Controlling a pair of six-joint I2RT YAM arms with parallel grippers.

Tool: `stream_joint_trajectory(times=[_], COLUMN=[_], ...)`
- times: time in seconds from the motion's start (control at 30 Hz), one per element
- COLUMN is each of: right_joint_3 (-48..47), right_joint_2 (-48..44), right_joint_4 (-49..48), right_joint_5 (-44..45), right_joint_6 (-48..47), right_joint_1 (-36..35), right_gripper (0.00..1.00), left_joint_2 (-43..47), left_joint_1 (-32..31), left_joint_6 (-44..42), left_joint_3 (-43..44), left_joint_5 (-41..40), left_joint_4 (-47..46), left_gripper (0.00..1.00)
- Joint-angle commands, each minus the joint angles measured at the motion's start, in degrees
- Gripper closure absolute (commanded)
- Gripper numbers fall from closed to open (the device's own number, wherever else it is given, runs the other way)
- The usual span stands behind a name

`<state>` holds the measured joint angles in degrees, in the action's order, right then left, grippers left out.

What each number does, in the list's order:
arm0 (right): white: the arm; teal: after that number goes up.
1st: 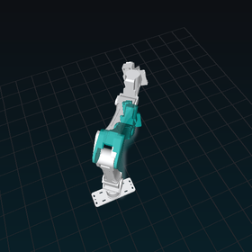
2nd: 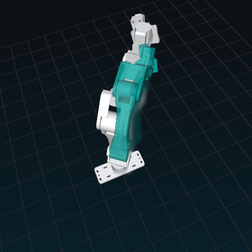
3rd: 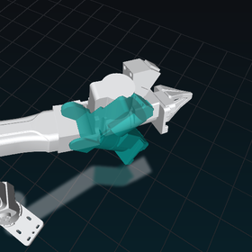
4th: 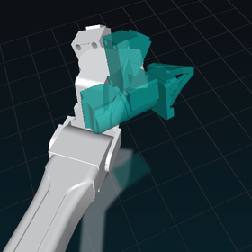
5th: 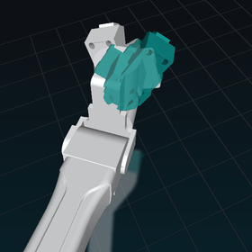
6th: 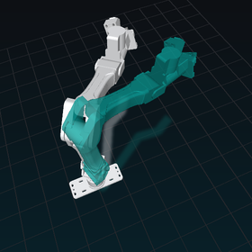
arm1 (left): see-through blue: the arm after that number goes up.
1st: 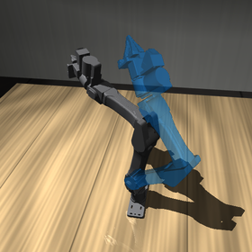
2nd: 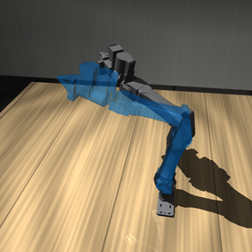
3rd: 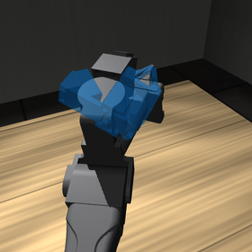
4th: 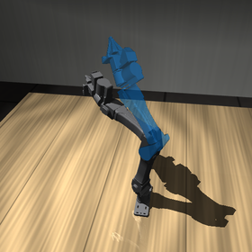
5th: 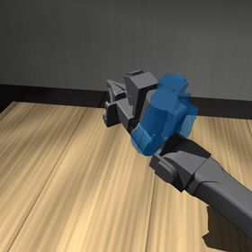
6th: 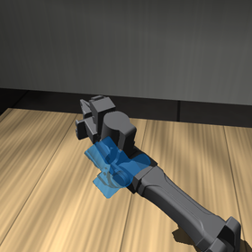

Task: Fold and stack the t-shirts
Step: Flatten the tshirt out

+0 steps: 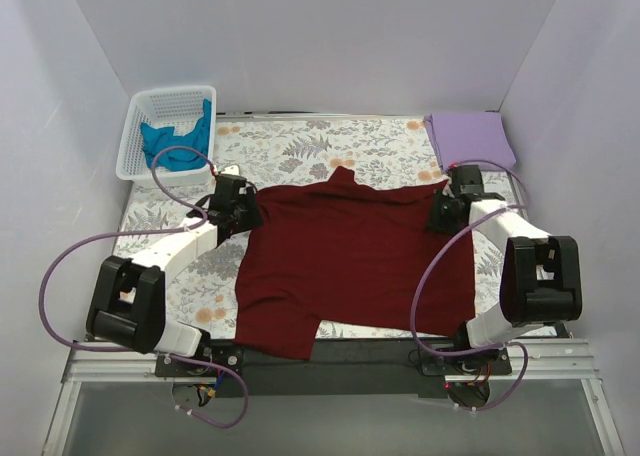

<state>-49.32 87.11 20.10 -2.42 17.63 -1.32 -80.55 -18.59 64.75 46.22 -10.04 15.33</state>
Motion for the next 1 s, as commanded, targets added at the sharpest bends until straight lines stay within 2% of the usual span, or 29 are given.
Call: stream_joint_trajectory(times=[0.0,0.13,0.3,0.53,0.73,0.97], right_joint_3=[-6.6,-9.4,-10.3,-7.2,-2.3,6.2], right_joint_2=[0.4,4.1,7.0,10.2,10.1,5.1], right_joint_4=[-1.1,-2.6,-3.7,-3.9,1.0,6.6], right_joint_5=[-1.6,-6.8,-10.1,-15.9,-19.3,-21.7], right_joint_6=[-3.9,-3.7,-4.0,-1.9,-3.9,-5.1], right_joint_1=[-9.3,-15.5,-21.5,-25.0,-24.9,-26.3], right_gripper=[0.62,0.62,0.62,0.62,0.62,0.61], left_joint_2=[-3.4,-7.9,-9.8,-10.7,-7.7,2.5], left_joint_1=[-1.6,-5.2,-6.7,-8.9,-9.6,-11.7], left_joint_6=[-0.4,0.6,3.4,8.3,11.4,16.1], left_joint_3=[3.3,6.5,4.9,1.5,-3.1,-9.3], left_joint_5=[7.6,8.2,12.3,12.8,16.7,22.6], left_joint_4=[-0.5,5.6,10.4,19.5,23.3,26.7], left_gripper=[0.54,0.54,0.55,0.56,0.58,0.58])
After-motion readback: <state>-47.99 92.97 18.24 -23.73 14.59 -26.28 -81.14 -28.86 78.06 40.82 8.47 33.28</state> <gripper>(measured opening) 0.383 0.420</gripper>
